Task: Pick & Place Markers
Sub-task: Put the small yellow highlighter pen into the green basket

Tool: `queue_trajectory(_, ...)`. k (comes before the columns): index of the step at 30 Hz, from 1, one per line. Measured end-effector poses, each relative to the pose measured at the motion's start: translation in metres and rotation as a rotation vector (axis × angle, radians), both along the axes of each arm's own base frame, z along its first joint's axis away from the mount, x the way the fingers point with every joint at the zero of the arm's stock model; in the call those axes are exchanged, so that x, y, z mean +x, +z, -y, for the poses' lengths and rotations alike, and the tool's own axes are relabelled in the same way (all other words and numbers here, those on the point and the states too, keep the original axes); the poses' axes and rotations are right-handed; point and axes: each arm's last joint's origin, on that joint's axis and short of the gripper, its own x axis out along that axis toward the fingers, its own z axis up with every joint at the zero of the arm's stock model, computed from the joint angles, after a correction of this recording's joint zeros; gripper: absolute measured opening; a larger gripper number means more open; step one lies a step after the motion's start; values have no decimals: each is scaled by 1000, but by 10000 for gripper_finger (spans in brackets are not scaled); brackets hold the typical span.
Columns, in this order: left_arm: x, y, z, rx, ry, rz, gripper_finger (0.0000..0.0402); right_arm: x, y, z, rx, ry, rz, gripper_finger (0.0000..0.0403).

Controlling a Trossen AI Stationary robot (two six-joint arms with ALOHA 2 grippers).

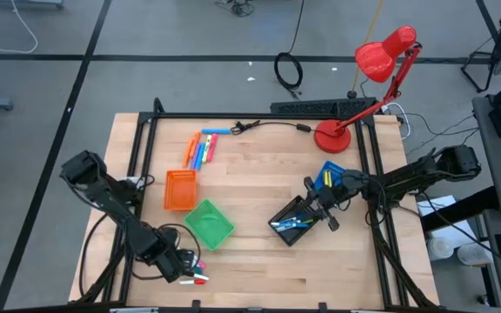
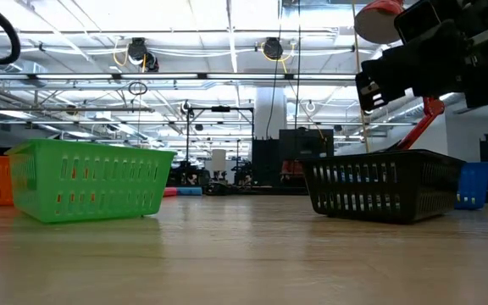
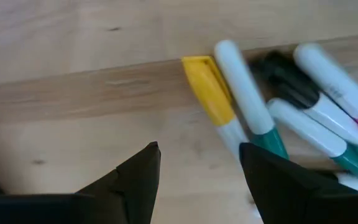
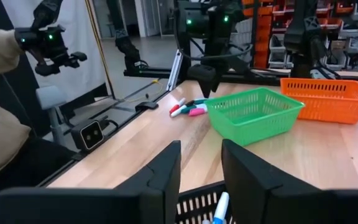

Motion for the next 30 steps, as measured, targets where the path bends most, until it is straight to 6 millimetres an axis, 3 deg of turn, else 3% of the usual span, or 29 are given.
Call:
queue_trajectory(9,5,-12,-2,91,65,18,227,0,1,0,5,-1,4,102)
queue_trajectory(30,1,-13,-3,125,-154,40,227,0,4,0,8,-5,34,102)
